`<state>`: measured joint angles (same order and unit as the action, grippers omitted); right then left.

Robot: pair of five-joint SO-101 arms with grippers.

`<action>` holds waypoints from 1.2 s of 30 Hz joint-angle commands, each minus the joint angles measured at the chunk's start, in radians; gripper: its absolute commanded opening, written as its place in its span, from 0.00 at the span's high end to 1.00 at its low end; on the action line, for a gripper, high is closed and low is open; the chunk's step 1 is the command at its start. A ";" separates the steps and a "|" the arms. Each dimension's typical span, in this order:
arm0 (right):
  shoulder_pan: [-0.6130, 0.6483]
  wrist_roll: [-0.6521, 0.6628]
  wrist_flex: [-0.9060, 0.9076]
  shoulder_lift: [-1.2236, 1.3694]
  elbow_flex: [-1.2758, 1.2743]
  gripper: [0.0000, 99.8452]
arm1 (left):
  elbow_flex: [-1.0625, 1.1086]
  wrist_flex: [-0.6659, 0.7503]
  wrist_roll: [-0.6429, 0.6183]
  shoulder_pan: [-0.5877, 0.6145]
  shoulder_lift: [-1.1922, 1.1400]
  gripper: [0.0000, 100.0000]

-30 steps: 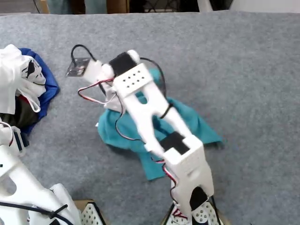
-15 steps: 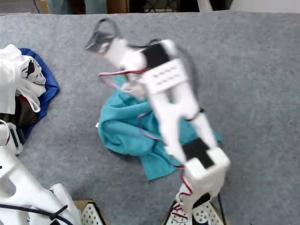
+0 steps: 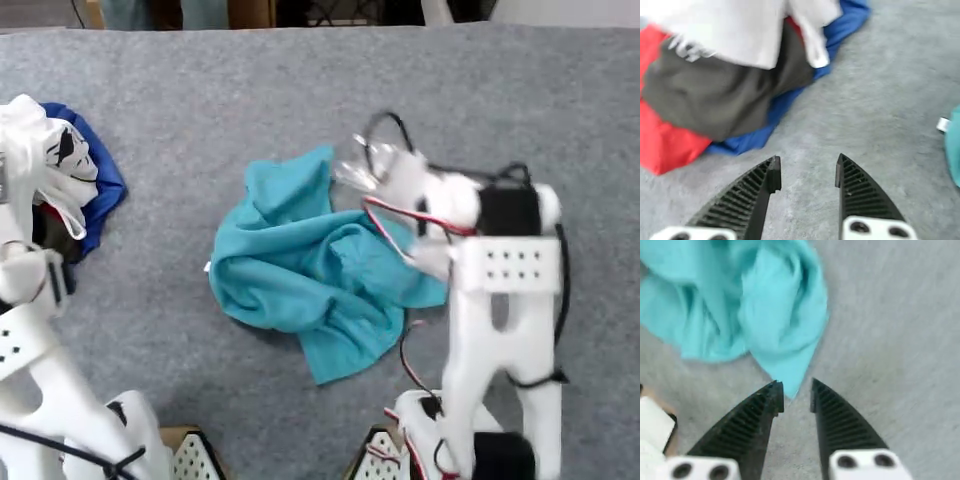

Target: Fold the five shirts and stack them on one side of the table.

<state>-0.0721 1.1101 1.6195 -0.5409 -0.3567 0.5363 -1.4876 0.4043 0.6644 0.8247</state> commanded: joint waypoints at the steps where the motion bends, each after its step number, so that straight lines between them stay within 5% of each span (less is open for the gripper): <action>1: -0.130 0.094 -0.183 -0.105 -0.254 0.81 | -0.050 -0.005 -0.009 -0.124 0.011 0.80; 15: -0.183 0.138 -0.746 -0.137 -0.791 0.77 | 0.038 0.055 -0.203 -0.596 -0.031 0.80; 24: -0.183 0.132 -0.855 -0.101 -0.854 0.78 | 0.062 0.206 -0.299 -0.684 -0.399 0.80; 31: -0.184 0.015 -0.996 0.145 -0.762 0.99 | 0.007 0.292 -0.397 -0.746 -0.620 0.80; 36: -0.189 -0.037 -0.901 0.231 -0.625 0.99 | -0.113 0.288 -0.473 -0.739 -0.735 0.96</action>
<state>-0.2470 1.0963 0.6621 -0.3291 -1.0810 0.5224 -1.2052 -0.0391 -0.0736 0.1220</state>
